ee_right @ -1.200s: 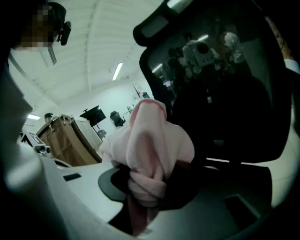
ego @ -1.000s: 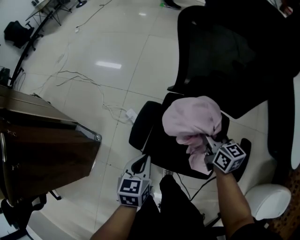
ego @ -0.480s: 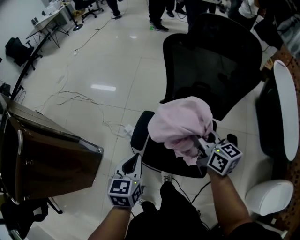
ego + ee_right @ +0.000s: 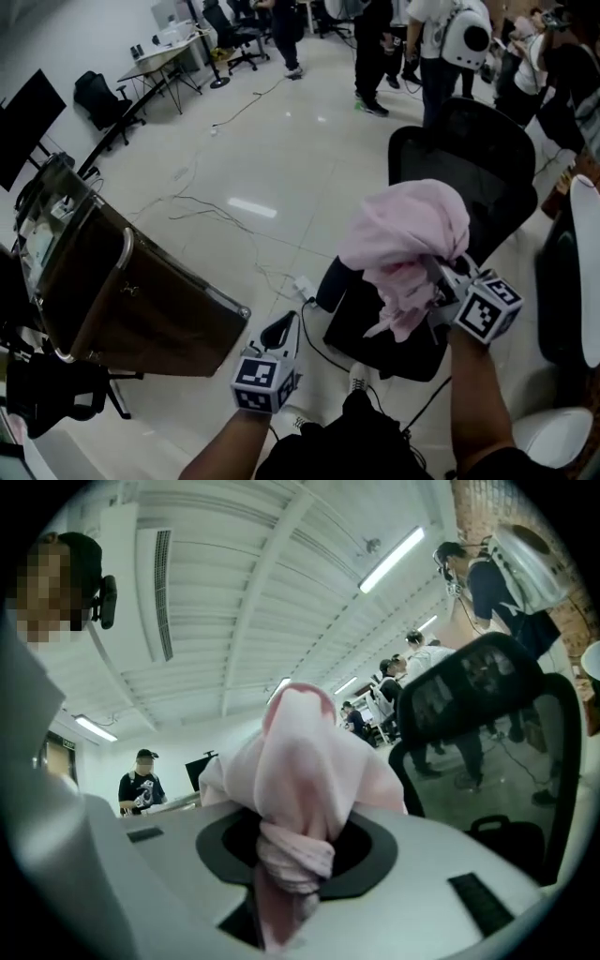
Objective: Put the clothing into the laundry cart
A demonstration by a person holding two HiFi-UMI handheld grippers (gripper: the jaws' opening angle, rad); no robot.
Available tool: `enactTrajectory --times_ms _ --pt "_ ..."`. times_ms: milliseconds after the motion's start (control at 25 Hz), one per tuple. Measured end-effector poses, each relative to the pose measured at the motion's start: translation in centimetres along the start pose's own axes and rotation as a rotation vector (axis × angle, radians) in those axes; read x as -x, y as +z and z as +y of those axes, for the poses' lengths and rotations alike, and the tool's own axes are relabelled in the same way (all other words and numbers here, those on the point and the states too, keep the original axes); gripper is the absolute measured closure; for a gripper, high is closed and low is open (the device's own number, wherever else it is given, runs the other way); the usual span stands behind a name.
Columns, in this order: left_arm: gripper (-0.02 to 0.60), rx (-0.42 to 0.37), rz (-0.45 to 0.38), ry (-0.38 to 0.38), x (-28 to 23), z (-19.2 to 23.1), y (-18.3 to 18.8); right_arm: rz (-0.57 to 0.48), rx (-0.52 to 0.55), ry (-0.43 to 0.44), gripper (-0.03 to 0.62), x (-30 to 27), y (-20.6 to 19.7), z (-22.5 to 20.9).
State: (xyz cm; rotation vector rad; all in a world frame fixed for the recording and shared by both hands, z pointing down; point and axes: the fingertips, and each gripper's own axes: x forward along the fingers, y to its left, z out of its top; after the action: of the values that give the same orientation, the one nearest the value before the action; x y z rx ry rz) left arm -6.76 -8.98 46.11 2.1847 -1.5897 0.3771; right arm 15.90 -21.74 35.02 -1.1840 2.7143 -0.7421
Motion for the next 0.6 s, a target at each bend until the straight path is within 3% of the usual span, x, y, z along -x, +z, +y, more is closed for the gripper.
enactTrajectory --times_ms 320,600 --pt "0.581 0.046 -0.071 0.191 8.6 7.4 1.3 -0.042 0.080 0.155 0.462 -2.7 5.7 9.8" --pt "0.581 0.025 -0.164 0.342 16.8 13.3 3.2 -0.105 0.152 0.308 0.462 -6.5 10.3 20.3"
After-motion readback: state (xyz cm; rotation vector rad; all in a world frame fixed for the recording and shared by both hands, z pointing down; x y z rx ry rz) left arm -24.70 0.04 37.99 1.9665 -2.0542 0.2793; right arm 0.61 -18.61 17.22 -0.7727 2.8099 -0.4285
